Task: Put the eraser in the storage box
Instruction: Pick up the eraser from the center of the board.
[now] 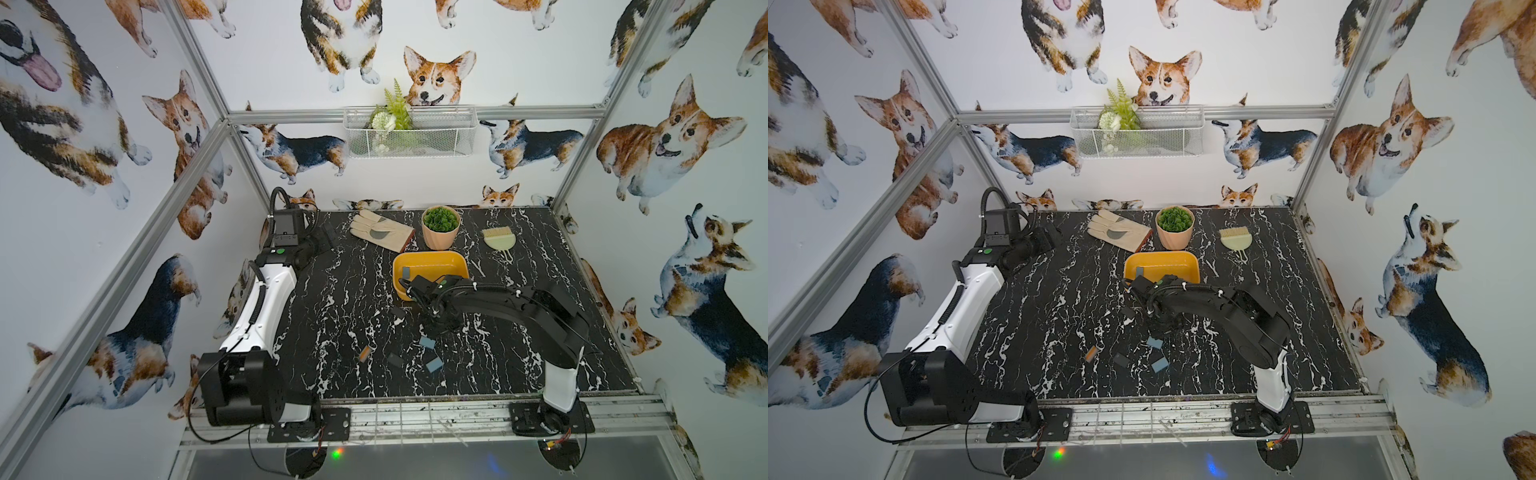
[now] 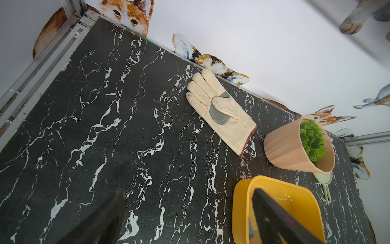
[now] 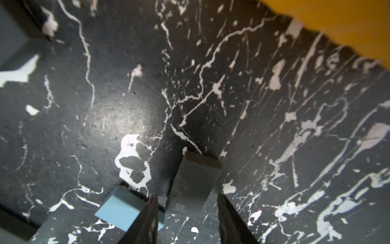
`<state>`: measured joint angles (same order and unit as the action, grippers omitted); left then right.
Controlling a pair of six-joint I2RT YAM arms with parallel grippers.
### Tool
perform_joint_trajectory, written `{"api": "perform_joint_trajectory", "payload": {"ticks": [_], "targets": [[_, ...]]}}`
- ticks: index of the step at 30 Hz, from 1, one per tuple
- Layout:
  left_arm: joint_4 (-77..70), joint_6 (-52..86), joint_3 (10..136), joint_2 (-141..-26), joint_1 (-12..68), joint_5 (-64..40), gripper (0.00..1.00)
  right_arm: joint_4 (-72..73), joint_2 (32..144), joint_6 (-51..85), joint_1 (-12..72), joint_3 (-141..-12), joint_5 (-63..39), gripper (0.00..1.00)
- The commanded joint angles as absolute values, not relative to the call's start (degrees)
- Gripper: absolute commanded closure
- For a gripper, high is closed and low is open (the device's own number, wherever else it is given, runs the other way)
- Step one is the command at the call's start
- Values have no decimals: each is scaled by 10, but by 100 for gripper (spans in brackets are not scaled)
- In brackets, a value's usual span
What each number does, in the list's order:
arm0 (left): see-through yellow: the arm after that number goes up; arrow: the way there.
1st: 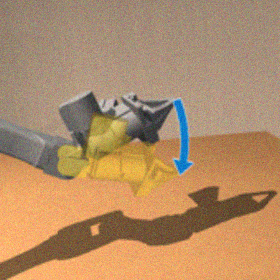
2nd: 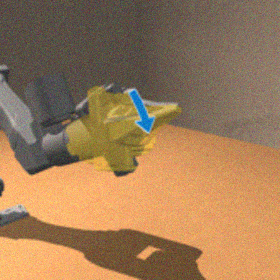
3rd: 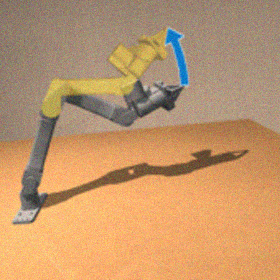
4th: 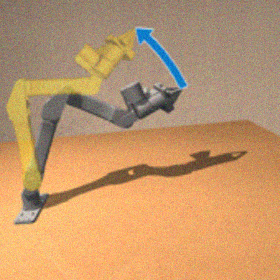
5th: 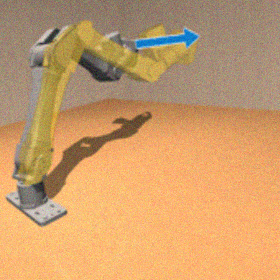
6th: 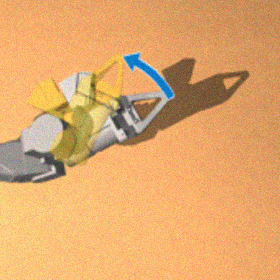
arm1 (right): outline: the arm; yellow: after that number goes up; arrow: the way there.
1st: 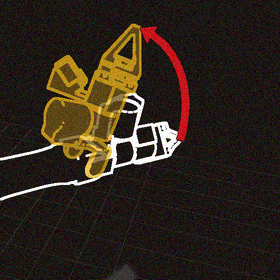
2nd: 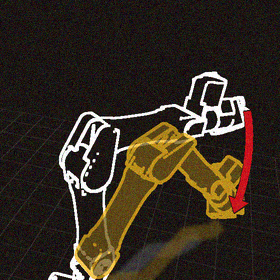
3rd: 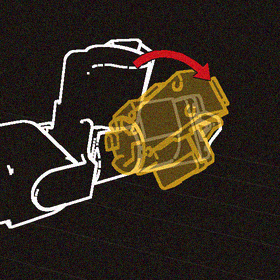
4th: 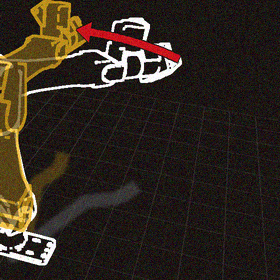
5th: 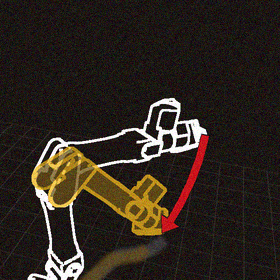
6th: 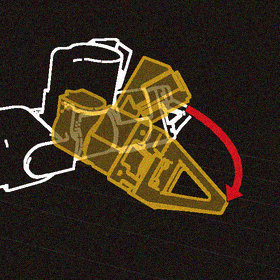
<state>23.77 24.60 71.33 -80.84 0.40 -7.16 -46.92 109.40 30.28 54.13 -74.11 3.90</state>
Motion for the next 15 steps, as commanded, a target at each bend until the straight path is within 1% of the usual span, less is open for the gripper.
{"api": "perform_joint_trajectory", "payload": {"ticks": [1, 9, 15], "targets": [[225, 243, 713, -806, 3, -71, 5, -480, 1102, 305, 541, -750, 38, 53], [223, 243, 713, -809, 3, -72, 5, -485, 1116, 302, 541, -759, 36, 56], [223, 243, 713, -810, 3, -73, 5, -486, 1115, 302, 541, -758, 37, 63]]}}
